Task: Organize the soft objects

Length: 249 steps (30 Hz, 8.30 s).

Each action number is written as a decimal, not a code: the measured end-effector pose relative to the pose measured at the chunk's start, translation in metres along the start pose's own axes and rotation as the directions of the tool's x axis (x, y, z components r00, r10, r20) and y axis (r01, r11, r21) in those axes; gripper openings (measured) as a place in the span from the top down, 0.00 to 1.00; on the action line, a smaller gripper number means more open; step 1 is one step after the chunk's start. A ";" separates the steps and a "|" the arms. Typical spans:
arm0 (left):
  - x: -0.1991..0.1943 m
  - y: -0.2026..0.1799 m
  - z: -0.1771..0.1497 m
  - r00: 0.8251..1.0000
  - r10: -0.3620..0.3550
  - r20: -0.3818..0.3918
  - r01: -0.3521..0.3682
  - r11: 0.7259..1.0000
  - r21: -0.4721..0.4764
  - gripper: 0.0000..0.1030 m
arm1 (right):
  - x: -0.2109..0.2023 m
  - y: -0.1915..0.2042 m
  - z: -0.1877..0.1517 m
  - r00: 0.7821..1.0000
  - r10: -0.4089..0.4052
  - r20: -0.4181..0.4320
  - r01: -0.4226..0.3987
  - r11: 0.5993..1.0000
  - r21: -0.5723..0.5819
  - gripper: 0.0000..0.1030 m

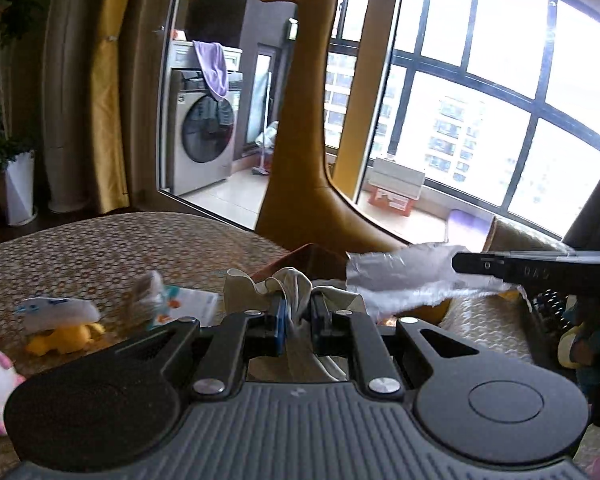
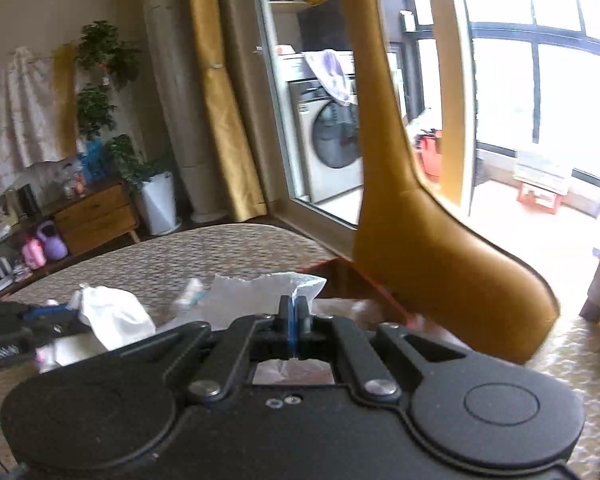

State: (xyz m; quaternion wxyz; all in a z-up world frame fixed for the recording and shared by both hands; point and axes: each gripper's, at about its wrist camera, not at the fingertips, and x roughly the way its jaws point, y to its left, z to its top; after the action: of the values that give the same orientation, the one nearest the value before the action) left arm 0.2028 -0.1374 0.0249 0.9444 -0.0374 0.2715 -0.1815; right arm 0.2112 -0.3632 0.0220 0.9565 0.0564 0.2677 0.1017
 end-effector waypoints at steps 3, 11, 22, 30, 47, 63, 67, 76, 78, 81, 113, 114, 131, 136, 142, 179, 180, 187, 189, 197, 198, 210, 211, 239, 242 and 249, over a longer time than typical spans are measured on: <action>0.016 -0.004 0.005 1.000 -0.015 -0.012 0.015 1.000 -0.006 0.88 | 0.004 -0.017 -0.003 0.999 -0.036 -0.004 0.036 0.999 0.012 1.00; 0.066 -0.014 0.022 0.997 -0.048 -0.061 0.047 0.999 -0.012 0.88 | 0.025 -0.038 -0.007 0.993 -0.116 -0.019 0.115 0.992 -0.047 1.00; 0.161 -0.014 0.031 0.989 -0.016 -0.148 0.013 1.000 -0.019 0.88 | 0.077 -0.045 -0.013 0.984 -0.158 -0.080 0.147 0.981 -0.129 1.00; 0.206 -0.005 0.027 0.984 -0.013 -0.179 0.006 0.999 -0.036 0.88 | 0.116 -0.040 -0.016 0.986 -0.129 -0.101 0.117 0.986 -0.121 1.00; 0.253 0.007 0.001 0.964 -0.018 -0.266 0.008 0.999 -0.038 0.88 | 0.172 -0.052 -0.032 0.985 -0.070 -0.156 0.069 0.998 -0.015 0.99; 0.254 0.004 -0.010 0.956 0.010 -0.292 -0.013 1.000 -0.007 0.85 | 0.169 -0.050 -0.037 0.980 -0.062 -0.191 0.050 0.996 -0.070 0.71; 0.250 0.002 -0.008 0.958 0.013 -0.285 -0.016 1.000 -0.005 0.80 | 0.163 -0.049 -0.036 0.982 -0.066 -0.177 0.051 0.995 -0.084 0.65; 0.229 -0.002 -0.003 0.971 0.007 -0.240 -0.006 1.000 0.004 0.47 | 0.143 -0.044 -0.031 0.988 -0.056 -0.146 0.044 0.996 -0.080 0.53; 0.220 -0.002 -0.002 0.973 0.011 -0.230 -0.009 1.000 0.013 0.47 | 0.136 -0.044 -0.030 0.989 -0.053 -0.135 0.043 0.996 -0.077 0.51; 0.204 -0.005 0.000 0.978 0.020 -0.208 -0.014 0.999 0.032 0.47 | 0.123 -0.041 -0.027 0.992 -0.044 -0.120 0.035 0.997 -0.074 0.47; 0.005 0.034 -0.007 0.997 0.050 -0.060 -0.048 0.998 0.030 0.29 | 0.006 0.073 -0.025 0.992 0.127 -0.005 -0.127 0.989 -0.069 0.15; 0.000 0.037 -0.009 0.997 0.053 -0.059 -0.051 0.998 0.024 0.29 | 0.004 0.078 -0.026 0.991 0.134 0.000 -0.134 0.988 -0.074 0.15; -0.057 0.093 -0.036 0.991 0.129 -0.023 -0.130 0.991 -0.037 0.13 | -0.004 0.140 -0.045 0.973 0.231 0.028 -0.228 0.971 -0.077 0.02; -0.066 0.114 -0.048 0.989 0.149 -0.007 -0.149 0.987 -0.059 0.05 | 0.000 0.155 -0.047 0.966 0.259 0.009 -0.257 0.962 -0.089 0.02; -0.071 0.140 -0.067 0.984 0.179 0.017 -0.177 0.981 -0.080 0.01 | 0.015 0.169 -0.050 0.961 0.274 -0.033 -0.276 0.956 -0.101 0.02; 0.047 0.196 -0.072 0.903 0.427 0.038 -0.417 0.896 -0.150 0.01 | 0.211 0.276 0.022 0.861 0.319 -0.396 -0.463 0.815 -0.350 0.28; 0.052 0.197 -0.071 0.901 0.432 0.031 -0.423 0.893 -0.152 0.01 | 0.218 0.280 0.023 0.856 0.319 -0.407 -0.471 0.807 -0.357 0.28; 0.082 0.202 -0.065 0.884 0.467 0.028 -0.460 0.879 -0.129 0.01 | 0.255 0.307 0.020 0.825 0.291 -0.485 -0.512 0.749 -0.421 0.46; 0.090 0.205 -0.065 0.880 0.475 0.018 -0.469 0.873 -0.130 0.01 | 0.263 0.314 0.019 0.823 0.281 -0.493 -0.515 0.736 -0.440 0.48; 0.120 0.216 -0.064 0.862 0.507 -0.013 -0.505 0.855 -0.116 0.01 | 0.293 0.326 0.013 0.783 0.289 -0.551 -0.560 0.714 -0.420 0.51; 0.122 0.217 -0.064 0.861 0.509 -0.017 -0.507 0.854 -0.113 0.01 | 0.296 0.324 0.013 0.778 0.292 -0.556 -0.562 0.719 -0.409 0.51; 0.129 0.231 -0.066 0.883 0.470 -0.021 -0.468 0.875 -0.119 0.10 | 0.312 0.308 0.013 0.764 0.336 -0.550 -0.562 0.766 -0.313 0.78; 0.128 0.234 -0.066 0.887 0.462 -0.024 -0.461 0.878 -0.133 0.12 | 0.313 0.305 0.014 0.766 0.347 -0.542 -0.561 0.772 -0.299 0.84; 0.100 0.254 -0.053 0.959 0.280 -0.054 -0.285 0.932 -0.225 0.88 | 0.242 0.185 0.016 0.893 0.358 -0.272 -0.375 0.927 -0.009 0.98; 0.092 0.250 -0.053 0.962 0.261 -0.076 -0.271 0.941 -0.201 0.88 | 0.222 0.176 0.010 0.899 0.362 -0.247 -0.371 0.928 0.008 0.98; 0.062 0.234 -0.051 0.973 0.221 -0.070 -0.229 0.959 -0.166 0.88 | 0.182 0.156 -0.007 0.917 0.357 -0.179 -0.355 0.934 0.048 0.98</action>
State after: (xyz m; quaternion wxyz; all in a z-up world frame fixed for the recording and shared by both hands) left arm 0.3005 0.0596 -0.0888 0.9449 -0.0833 0.3125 -0.0495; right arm 0.3342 -0.1699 -0.0499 0.8925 0.1013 0.3414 0.2767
